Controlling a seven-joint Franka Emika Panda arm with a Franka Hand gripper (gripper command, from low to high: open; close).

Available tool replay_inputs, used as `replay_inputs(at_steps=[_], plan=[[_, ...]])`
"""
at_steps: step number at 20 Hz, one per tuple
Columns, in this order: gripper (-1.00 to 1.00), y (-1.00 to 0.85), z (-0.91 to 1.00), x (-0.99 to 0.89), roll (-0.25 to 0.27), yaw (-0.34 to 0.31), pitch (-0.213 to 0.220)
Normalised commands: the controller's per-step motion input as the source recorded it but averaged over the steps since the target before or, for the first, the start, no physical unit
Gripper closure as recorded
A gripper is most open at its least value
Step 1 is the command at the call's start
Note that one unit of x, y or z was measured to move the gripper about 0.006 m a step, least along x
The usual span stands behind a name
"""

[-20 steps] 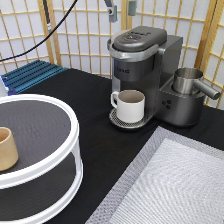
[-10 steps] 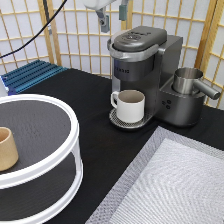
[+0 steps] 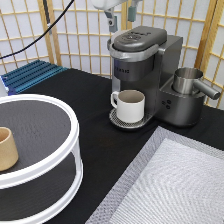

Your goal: Make coffee

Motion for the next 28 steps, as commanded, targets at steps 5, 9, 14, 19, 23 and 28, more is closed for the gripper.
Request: replay_inputs(at_steps=[5, 9, 14, 19, 23, 28], plan=[[-1.00, -0.27, -0.01, 0.28, 0.017, -0.079, 0.094], [-1.00, -0.21, -0.07, 0.08, 0.008, -0.069, 0.072], [-1.00, 0.17, 0.06, 0.22, -0.031, -0.059, 0.081], [-1.00, 0.21, 0.00, 0.01, -0.031, -0.008, 0.037], [-1.00, 0.03, -0.30, -0.01, -0.010, -0.006, 0.013], [-1.00, -0.01, -0.98, -0.14, -0.012, 0.005, -0.007]])
